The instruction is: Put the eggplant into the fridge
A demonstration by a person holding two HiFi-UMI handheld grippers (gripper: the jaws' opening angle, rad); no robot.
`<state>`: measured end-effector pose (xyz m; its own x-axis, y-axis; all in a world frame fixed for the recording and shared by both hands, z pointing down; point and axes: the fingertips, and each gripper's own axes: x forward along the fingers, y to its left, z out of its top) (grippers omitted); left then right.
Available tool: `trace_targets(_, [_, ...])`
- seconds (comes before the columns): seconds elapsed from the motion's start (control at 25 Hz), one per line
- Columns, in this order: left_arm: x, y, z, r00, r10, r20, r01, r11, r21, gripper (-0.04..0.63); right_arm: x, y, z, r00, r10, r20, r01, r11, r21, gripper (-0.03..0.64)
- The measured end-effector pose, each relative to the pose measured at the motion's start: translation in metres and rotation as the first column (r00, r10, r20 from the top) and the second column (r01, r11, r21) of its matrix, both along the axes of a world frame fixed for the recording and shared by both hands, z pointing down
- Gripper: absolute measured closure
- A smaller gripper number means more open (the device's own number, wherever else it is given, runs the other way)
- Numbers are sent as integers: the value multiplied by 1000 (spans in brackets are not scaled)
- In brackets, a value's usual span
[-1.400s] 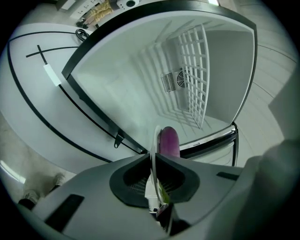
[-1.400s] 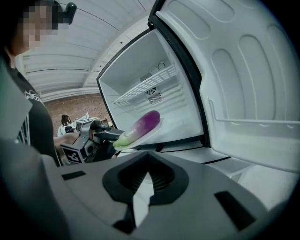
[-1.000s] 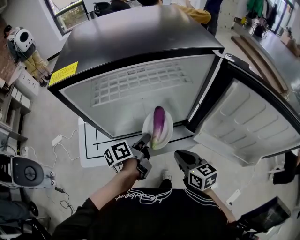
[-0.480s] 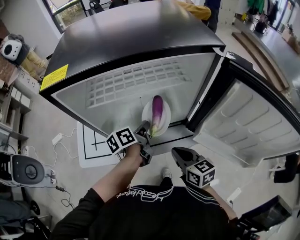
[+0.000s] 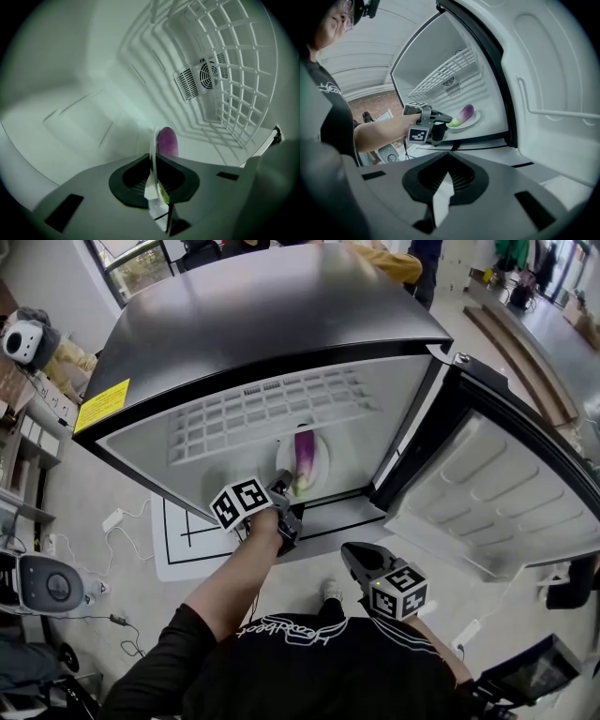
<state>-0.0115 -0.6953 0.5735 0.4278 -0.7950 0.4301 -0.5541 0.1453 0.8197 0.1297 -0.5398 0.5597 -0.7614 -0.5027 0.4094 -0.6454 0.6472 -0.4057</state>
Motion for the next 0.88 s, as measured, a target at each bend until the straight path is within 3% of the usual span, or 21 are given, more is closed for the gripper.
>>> trace_targets(0.36, [-5,-12,9,999,-23,43,23,1000,-3,563,8,-8,3,1000,21,7,-21,1000,-8,610])
trace_targets(0.6, [-12,-21,6,987,-17,157,16,1000,13,565,6,-10,3,1000,19,15,-18,1000,-10,611])
trace_targets(0.88, [-15,-26,4,974,-14,226,12,1000,11,563,0,-7,7,1000,0,19,0,1000,-22,610])
